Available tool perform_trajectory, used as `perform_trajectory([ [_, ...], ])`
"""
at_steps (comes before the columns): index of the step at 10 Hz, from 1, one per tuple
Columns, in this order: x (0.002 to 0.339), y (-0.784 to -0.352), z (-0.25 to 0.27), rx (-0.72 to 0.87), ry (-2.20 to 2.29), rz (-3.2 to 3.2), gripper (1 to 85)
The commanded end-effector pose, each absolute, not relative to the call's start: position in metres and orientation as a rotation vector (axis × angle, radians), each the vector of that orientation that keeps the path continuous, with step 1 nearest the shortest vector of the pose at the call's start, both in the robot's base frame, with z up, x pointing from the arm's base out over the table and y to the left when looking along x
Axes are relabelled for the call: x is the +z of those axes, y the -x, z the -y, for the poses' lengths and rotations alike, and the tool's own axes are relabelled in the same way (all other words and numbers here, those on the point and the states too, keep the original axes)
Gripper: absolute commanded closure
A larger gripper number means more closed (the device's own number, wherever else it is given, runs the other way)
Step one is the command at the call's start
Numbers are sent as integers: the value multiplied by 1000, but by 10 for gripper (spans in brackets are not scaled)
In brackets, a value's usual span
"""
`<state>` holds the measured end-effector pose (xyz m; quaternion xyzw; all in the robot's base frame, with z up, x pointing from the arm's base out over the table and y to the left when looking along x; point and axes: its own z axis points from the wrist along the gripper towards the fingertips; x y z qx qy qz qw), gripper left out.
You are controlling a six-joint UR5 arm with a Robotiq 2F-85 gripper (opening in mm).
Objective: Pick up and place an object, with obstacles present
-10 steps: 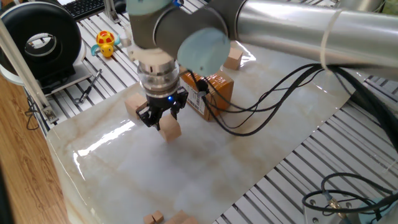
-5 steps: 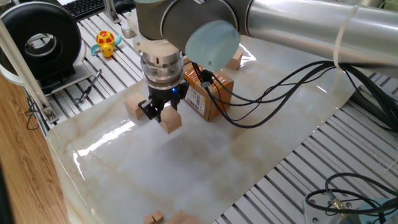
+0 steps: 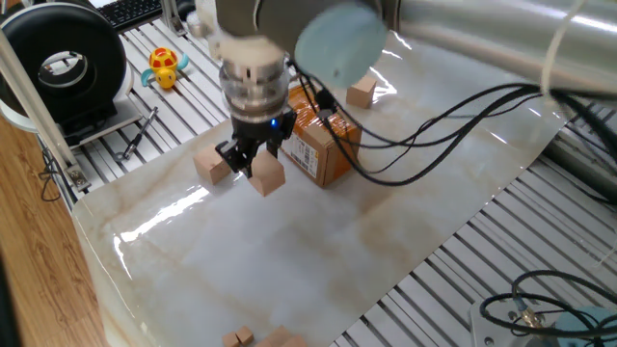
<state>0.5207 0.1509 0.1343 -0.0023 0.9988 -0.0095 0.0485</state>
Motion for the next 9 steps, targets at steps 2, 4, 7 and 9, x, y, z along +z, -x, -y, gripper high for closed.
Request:
perform_trajectory([
  [2, 162, -524, -157, 7, 21, -3012, 843],
  [4, 162, -537, -148, -30, 29, -2958, 843],
  [7, 200, -518, -115, -54, 126, -2989, 843],
  [9, 205, -516, -135, 17, 61, -2983, 843],
])
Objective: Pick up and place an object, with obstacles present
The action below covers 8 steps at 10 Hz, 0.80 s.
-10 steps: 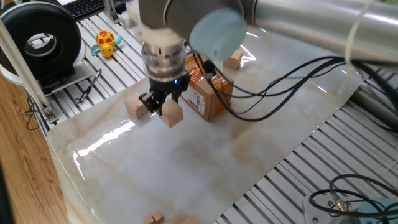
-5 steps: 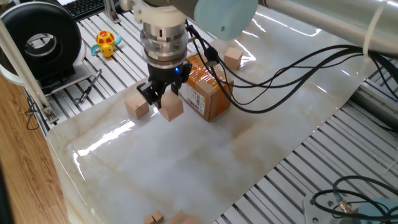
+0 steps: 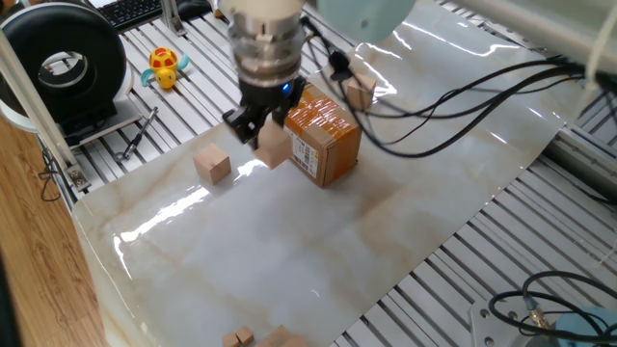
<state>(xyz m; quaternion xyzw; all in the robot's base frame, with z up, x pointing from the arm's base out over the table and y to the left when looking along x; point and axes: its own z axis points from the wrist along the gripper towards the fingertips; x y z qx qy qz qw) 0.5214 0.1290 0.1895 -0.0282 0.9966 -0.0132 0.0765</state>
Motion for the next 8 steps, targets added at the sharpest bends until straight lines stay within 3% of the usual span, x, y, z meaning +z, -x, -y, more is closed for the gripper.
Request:
perform_trajectory([
  [1, 205, -520, -138, 39, 7, -2968, 843],
  [4, 209, -522, -125, 3, -153, -2941, 843],
  [8, 224, -510, -33, 54, 138, -2979, 843],
])
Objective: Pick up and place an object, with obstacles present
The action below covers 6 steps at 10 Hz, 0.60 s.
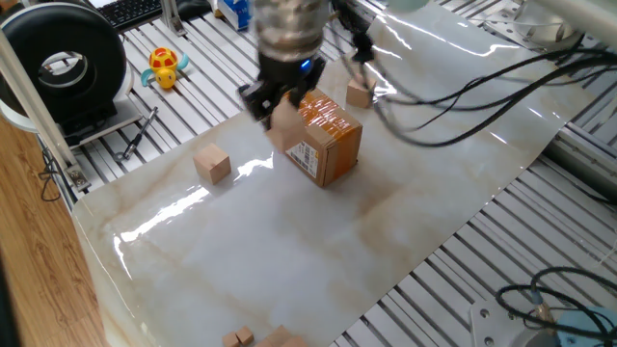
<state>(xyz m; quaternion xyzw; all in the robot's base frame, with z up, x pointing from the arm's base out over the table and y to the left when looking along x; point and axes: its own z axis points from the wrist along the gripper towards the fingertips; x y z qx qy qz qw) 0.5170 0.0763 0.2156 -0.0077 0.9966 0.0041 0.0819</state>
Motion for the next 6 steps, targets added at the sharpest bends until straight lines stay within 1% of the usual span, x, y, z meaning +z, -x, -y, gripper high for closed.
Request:
perform_trajectory([
  [1, 221, -504, -26, 46, 148, -2991, 843],
  [2, 221, -504, -26, 42, 125, -2990, 843],
  [3, 221, -508, -14, -22, 69, -2981, 843],
  [4, 221, -506, -10, -40, -26, -2986, 843],
  [5, 222, -507, -20, -6, -78, -2987, 843],
  [6, 223, -507, -19, -6, -74, -2989, 843],
])
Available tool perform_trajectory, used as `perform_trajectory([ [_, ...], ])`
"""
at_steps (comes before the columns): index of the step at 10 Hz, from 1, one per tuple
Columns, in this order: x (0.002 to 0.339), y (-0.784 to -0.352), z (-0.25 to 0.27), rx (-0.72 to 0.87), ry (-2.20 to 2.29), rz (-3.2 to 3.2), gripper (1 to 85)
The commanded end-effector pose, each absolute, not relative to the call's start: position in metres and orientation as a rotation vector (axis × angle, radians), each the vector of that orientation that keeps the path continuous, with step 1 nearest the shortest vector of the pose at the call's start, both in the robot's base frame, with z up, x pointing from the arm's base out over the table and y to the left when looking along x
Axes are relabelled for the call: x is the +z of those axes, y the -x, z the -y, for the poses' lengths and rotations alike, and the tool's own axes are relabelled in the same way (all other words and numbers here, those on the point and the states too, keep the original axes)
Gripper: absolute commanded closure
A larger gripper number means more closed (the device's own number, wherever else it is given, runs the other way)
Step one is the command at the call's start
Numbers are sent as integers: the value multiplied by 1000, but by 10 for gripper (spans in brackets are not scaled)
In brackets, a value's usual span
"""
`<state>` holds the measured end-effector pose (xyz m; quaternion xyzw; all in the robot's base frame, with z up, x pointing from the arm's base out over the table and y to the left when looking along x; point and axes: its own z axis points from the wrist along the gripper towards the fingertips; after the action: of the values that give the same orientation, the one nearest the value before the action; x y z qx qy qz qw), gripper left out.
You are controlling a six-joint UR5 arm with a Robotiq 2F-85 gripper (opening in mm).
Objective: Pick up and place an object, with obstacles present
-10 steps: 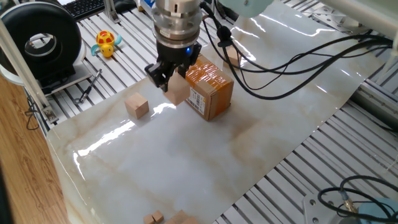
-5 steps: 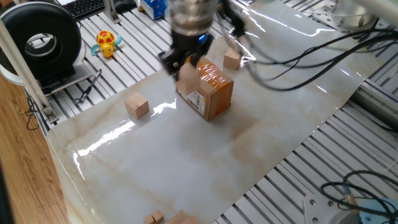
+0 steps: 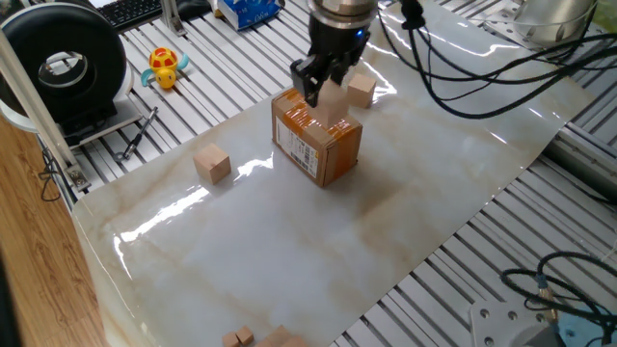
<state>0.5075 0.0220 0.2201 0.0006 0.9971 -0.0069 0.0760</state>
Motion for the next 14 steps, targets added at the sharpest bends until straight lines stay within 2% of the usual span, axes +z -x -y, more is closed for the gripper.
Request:
perform_trajectory([
  [1, 222, -504, 6, -14, -12, -3001, 843],
  [3, 215, -502, 56, 30, 160, -2987, 843],
  [4, 209, -498, 65, 63, 180, -2979, 843],
  [9, 207, -490, 77, -1, 7, -3018, 843],
  [12, 197, -495, 137, 43, 177, -3004, 843],
  [14, 191, -490, 148, 49, 178, -2999, 843],
])
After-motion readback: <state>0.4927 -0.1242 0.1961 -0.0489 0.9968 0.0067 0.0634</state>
